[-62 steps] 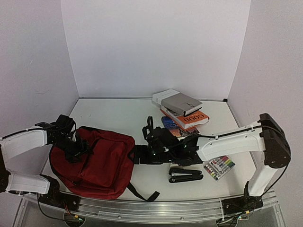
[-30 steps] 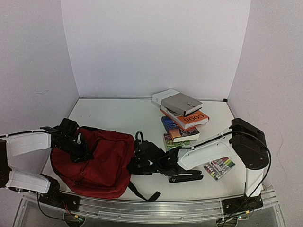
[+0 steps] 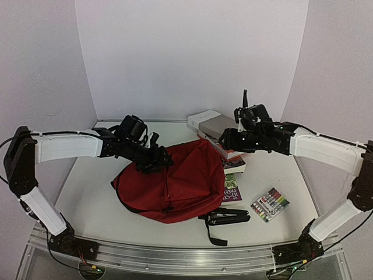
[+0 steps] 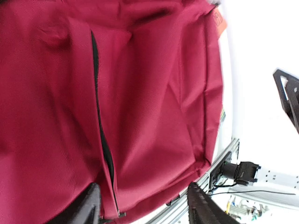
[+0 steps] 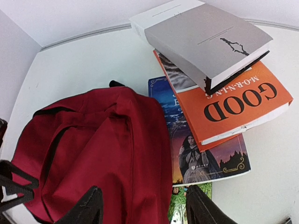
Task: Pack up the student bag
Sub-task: Move the student bag to the center of the board, then unzip the student bag at the center of the board.
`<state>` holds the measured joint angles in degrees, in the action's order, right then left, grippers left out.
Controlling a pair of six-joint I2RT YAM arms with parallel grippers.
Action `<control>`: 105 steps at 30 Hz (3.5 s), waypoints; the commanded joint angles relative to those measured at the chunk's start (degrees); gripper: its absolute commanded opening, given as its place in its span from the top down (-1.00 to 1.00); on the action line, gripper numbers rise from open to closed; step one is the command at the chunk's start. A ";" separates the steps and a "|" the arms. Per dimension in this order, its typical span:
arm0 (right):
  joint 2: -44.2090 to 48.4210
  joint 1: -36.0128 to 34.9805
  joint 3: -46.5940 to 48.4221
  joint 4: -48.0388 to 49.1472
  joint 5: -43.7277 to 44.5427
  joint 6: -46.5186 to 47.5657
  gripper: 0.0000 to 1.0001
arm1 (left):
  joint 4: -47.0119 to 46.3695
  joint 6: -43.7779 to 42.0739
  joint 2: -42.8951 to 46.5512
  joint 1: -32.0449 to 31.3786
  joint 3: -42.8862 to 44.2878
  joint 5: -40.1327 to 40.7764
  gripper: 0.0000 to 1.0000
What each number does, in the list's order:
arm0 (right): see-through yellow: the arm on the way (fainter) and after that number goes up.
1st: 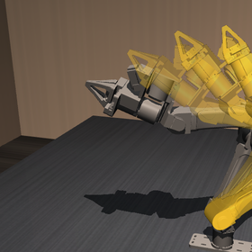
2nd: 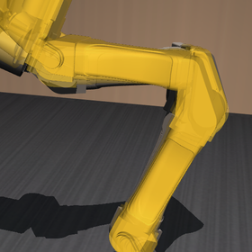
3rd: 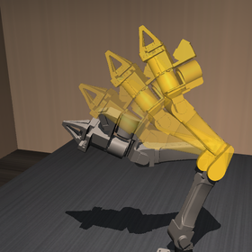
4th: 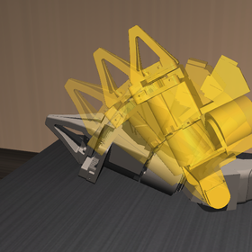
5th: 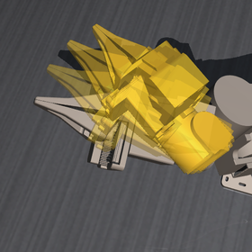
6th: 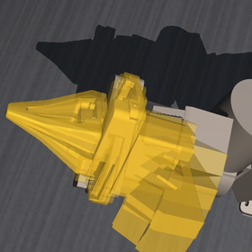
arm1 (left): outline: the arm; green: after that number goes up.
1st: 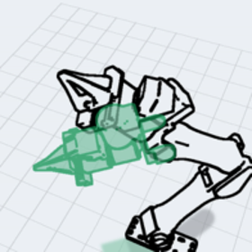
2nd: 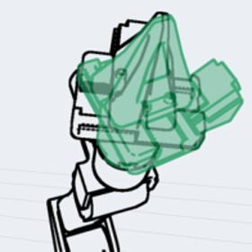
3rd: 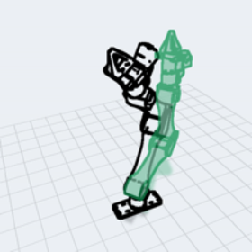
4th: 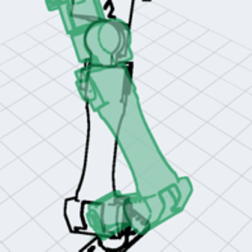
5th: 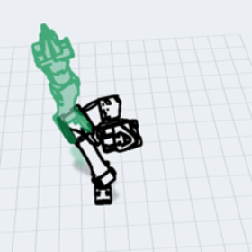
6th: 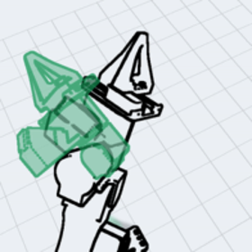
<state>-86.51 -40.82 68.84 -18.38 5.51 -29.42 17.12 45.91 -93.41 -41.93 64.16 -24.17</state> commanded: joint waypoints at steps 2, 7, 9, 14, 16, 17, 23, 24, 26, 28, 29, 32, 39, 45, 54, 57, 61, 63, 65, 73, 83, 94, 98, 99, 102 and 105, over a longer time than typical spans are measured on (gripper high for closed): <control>9.91 -3.50 -1.86 -1.30 -8.42 -0.29 -0.22 | 12.31 -2.24 12.96 1.73 -2.00 10.04 -0.42; 7.97 -13.69 -2.72 -0.72 -8.31 -4.00 -0.22 | 15.92 1.38 23.95 10.54 -11.71 10.06 -0.52; 5.39 -17.70 -2.46 1.02 -8.73 -5.86 -0.22 | 16.79 2.52 27.97 13.77 -14.91 10.25 -0.58; -3.07 -24.11 -1.67 6.16 -11.03 -8.63 -0.22 | 19.18 4.46 31.53 15.56 -20.78 12.02 -0.71; -6.46 -26.02 -0.68 7.07 -10.98 -9.58 -0.18 | 19.55 5.65 31.71 15.72 -23.18 12.04 -0.72; -8.16 -26.82 -0.12 7.26 -10.76 -9.95 -0.16 | 19.63 6.37 31.77 15.73 -24.49 12.10 -0.72; -16.19 -29.55 2.17 7.57 -9.34 -12.52 0.00 | 13.49 10.16 35.48 15.71 -32.10 9.50 -0.68; -17.17 -29.67 2.34 7.57 -9.14 -13.07 0.03 | 11.45 10.68 36.01 15.72 -33.25 8.69 -0.66; -18.85 -29.75 2.54 7.57 -8.66 -14.31 0.09 | 9.04 11.49 36.52 15.74 -34.90 7.59 -0.61; -19.98 -29.75 2.79 7.62 -8.00 -15.28 0.13 | 7.61 11.88 36.13 15.73 -35.77 6.83 -0.58; -20.48 -29.75 2.93 7.65 -7.55 -15.67 0.13 | 7.10 11.96 35.90 15.73 -36.21 6.35 -0.57; -21.28 -29.76 2.96 7.71 -5.84 -16.88 0.15 | 4.90 11.98 34.81 15.70 -37.08 5.06 -0.50; -23.17 -29.75 4.01 8.50 -3.37 -18.27 0.16 | 3.38 11.80 32.84 15.76 -37.20 4.87 -0.37; -25.65 -29.75 5.65 9.21 -3.63 -18.49 0.21 | 2.74 11.96 31.60 15.74 -37.53 5.18 -0.20; -27.24 -29.75 5.80 9.86 -3.65 -19.47 0.36 | 1.97 11.83 29.96 15.74 -37.81 5.59 0.01; -27.60 -29.75 5.78 10.35 -4.23 -19.83 0.47 | 1.34 11.83 29.24 15.73 -37.98 5.38 0.08; -27.66 -29.75 5.69 10.80 -4.60 -20.09 0.62 | 0.78 11.75 28.73 15.72 -38.02 5.19 0.21; -27.52 -29.75 5.69 10.94 -4.79 -20.14 0.75 | 0.46 11.78 28.57 15.73 -38.06 5.08 0.35; -27.25 -29.75 5.69 11.06 -5.06 -20.25 0.92 | 0.16 11.86 28.51 15.72 -38.13 4.92 0.52; -23.81 -29.81 4.73 12.14 -5.07 -19.24 1.00 | -1.81 11.54 28.36 15.76 -38.00 3.57 0.99; -21.71 -32.68 9.13 12.39 -7.04 -13.08 1.00 | -4.93 9.18 26.88 15.19 -34.21 -0.24 0.99; -29.52 -35.80 18.14 17.02 -7.73 -13.01 1.00 | -11.11 11.16 17.08 6.68 -29.55 0.69 1.00; -32.24 -35.95 21.21 17.85 -5.99 -12.99 1.00 | -12.51 12.67 13.17 4.80 -27.90 1.09 0.99; -32.58 -35.93 21.66 17.85 -5.78 -12.89 1.00 | -12.91 12.94 12.79 4.74 -27.96 1.23 1.00; -32.70 -35.91 22.23 17.85 -5.51 -12.75 1.00 | -13.43 13.49 12.65 4.66 -28.44 1.82 1.00; -31.94 -35.91 21.44 17.85 -4.10 -12.61 1.00 | -12.75 13.40 13.90 4.69 -28.93 2.70 1.00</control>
<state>-119.28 -76.01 87.71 -5.24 -0.68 -42.88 7.88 58.38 -80.66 -36.66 33.63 -21.86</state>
